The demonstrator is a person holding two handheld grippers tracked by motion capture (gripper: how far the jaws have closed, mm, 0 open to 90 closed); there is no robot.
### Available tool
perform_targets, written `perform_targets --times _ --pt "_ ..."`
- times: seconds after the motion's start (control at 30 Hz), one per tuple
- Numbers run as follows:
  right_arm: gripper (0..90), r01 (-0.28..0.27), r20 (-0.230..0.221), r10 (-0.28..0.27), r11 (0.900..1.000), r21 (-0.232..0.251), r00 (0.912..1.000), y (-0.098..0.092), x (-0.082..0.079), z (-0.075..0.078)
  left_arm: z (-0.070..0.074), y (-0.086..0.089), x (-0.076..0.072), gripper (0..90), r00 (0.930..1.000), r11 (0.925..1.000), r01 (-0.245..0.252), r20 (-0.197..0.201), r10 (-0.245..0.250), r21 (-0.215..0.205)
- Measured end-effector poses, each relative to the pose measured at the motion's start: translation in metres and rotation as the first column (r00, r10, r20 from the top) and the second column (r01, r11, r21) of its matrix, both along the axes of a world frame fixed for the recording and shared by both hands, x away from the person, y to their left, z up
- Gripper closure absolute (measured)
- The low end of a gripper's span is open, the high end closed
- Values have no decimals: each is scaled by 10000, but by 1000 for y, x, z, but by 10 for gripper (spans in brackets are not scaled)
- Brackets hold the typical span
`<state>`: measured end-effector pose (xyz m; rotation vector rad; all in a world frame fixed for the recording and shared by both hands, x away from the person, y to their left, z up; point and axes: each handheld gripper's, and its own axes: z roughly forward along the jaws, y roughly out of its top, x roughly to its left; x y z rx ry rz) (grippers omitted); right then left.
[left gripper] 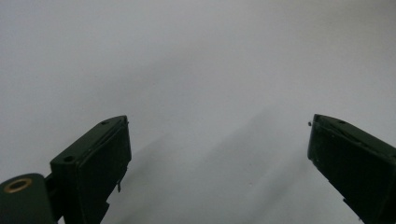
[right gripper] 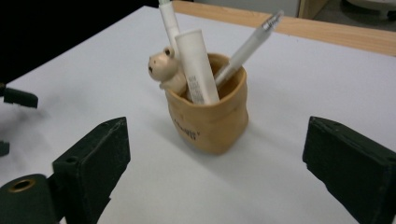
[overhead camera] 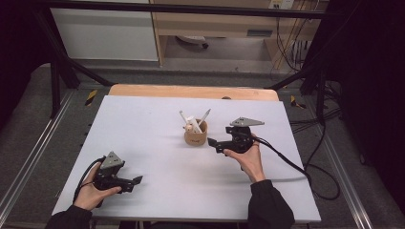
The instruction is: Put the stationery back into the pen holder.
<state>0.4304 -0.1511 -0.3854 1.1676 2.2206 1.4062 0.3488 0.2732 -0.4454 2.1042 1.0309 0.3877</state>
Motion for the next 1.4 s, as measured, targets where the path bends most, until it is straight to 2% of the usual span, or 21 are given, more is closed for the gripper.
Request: perform_targets --times 0.13,0.27,0.57,0.73,0.87,1.03,1.4 --pt "21 -67 -459 59 9999 -155 9989 -11 -9 -2 0 0 0 55 10000 10000 -29 3 29 27" --pt "7 -87 -737 57 9991 -403 9973 -24 -17 -10 -1 -1 0 51 10000 10000 -14 2 14 49" --pt "6 -53 -1074 -15 9980 -629 9942 -56 -37 -36 -1 -2 0 51 10000 9999 33 -1 -33 99" --pt "5 -90 -1066 5 9968 -796 9943 -75 -48 -48 -2 -3 -1 52 9999 9998 104 -3 -104 142" --pt "5 -156 -965 83 9970 -752 9953 -88 -55 -53 -2 -3 -1 51 9999 9998 105 36 -106 156" --pt "6 -276 -986 182 9951 -946 9950 -101 -63 -60 -2 -3 -1 51 9999 9998 100 68 -101 154" --pt "6 -424 -1080 302 9928 -1121 9937 -108 -70 -64 -2 -4 -2 51 9998 9997 176 76 -177 178"
